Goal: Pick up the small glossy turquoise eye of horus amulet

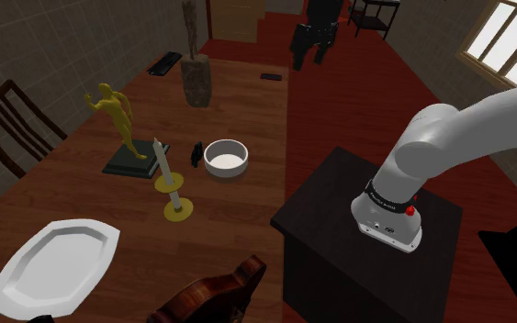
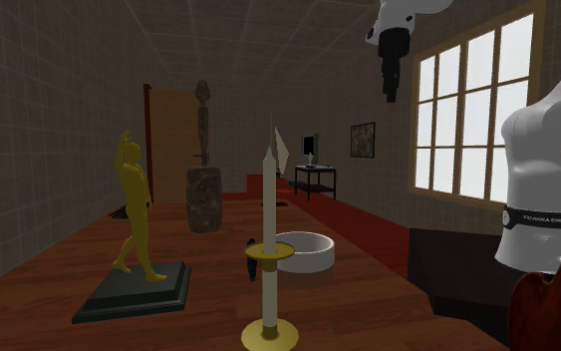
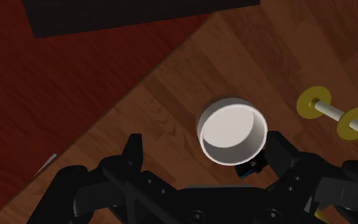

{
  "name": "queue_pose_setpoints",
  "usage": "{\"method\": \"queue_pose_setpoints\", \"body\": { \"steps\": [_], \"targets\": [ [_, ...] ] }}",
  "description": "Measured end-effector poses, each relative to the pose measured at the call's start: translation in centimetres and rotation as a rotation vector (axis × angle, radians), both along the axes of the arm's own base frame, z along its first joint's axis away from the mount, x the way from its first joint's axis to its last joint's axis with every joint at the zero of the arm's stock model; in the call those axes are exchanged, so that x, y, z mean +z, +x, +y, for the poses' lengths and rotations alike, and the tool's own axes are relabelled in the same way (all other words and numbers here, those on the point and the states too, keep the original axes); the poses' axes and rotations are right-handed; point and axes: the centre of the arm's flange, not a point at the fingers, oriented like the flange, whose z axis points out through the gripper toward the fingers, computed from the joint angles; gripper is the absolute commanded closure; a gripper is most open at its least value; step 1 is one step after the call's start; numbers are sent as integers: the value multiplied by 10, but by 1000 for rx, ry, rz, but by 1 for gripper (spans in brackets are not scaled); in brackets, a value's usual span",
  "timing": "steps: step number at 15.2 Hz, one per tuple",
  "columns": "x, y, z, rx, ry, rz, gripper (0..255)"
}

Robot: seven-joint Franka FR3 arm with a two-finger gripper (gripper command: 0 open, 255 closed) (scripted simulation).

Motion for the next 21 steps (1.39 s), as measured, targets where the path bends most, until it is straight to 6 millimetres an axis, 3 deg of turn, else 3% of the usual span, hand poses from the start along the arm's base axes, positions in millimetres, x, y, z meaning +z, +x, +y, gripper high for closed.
{"method": "queue_pose_setpoints", "body": {
  "steps": [3,9,18,21],
  "targets": [
    [-9,7,9,-26,-1,4,0],
    [-56,48,54,-154,-5,20,0],
    [-135,124,117,-354,-11,45,0],
    [-158,148,130,-422,-13,53,0]
  ]
}}
